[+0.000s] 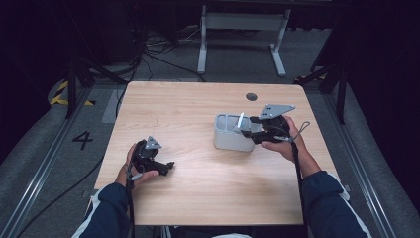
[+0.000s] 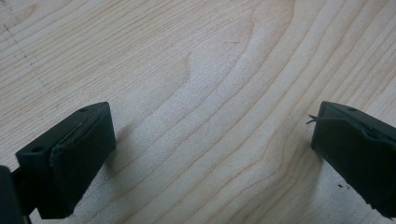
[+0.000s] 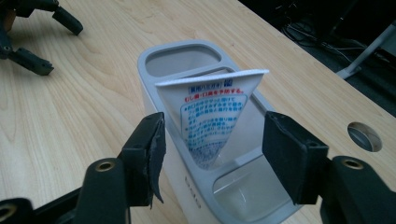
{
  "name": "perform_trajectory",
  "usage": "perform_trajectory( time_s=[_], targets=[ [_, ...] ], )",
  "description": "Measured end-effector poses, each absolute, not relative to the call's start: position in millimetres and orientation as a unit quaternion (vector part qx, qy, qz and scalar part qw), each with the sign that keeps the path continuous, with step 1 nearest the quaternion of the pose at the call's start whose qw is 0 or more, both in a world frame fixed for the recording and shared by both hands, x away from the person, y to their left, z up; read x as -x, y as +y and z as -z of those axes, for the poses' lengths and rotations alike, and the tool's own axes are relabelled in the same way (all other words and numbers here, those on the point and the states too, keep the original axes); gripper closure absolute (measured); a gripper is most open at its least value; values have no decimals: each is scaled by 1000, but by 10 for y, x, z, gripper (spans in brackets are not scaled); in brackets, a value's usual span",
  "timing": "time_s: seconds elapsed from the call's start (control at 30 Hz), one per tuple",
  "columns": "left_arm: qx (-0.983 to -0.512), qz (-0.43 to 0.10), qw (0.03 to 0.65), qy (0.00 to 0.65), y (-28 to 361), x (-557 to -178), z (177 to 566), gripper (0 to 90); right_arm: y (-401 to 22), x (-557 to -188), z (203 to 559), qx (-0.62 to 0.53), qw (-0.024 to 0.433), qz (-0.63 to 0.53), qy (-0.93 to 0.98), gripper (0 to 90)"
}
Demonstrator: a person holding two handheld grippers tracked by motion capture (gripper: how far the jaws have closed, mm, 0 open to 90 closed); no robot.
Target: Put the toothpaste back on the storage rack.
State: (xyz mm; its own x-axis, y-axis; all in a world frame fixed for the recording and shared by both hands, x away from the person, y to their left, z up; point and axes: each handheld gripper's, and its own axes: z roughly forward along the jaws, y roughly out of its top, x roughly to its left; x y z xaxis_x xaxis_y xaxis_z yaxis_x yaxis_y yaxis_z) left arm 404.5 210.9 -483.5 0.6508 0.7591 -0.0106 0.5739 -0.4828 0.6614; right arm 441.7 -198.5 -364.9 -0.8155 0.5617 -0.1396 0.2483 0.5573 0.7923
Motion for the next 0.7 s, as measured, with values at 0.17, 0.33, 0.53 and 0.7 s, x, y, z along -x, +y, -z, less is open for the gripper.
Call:
perform_trajectory(
  time_s=[0.17,0.33,0.53,0.7],
  targets=[
    [-849,-143,323,392,2109,-4045,4835,2,-2010,-4332,3630,-234,201,-398,864,344],
    [-849,-142,323,393,2108,-4044,4835,2,-2069,-4239,3624,-235,214,-388,865,337],
    [-849,-142,323,393,2108,-4044,4835,2,-2182,-4108,3648,-230,218,-381,869,326],
    [-849,-143,323,393,2109,-4045,4835,2,-2304,-4025,3689,-239,226,-374,867,311]
  ],
)
